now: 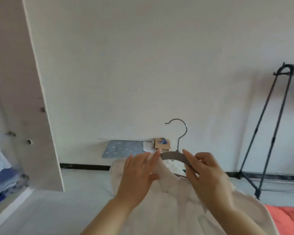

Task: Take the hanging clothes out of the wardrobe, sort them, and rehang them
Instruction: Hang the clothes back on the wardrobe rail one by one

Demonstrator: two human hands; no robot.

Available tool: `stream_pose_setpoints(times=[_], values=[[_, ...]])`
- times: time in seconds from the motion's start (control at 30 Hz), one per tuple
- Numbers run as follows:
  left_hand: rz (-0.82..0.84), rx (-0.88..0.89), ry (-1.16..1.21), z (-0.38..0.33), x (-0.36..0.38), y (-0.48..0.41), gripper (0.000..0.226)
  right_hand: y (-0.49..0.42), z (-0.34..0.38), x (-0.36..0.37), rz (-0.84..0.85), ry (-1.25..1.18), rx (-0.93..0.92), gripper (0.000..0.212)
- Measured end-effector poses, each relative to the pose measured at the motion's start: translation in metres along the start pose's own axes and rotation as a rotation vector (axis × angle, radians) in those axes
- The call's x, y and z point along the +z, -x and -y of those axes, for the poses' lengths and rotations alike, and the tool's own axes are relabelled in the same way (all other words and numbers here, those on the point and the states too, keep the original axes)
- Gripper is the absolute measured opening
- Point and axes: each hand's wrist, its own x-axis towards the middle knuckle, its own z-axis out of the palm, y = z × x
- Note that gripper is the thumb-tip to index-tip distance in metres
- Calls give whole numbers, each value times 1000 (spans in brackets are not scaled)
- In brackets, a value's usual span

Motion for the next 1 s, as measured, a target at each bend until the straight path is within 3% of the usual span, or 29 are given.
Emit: stream_pose_setpoints(times=[0.3,0.67,1.0], values=[[-174,-102,-329,229,-106,-24,56,-135,152,172,38,-250,-185,45],[-277,-246,-529,418,-210,-31,57,-241,304,344,-17,-467,-463,54],[-281,-440,-826,571,-280,-41,65,-337,393,519,71,-650,-785,56]])
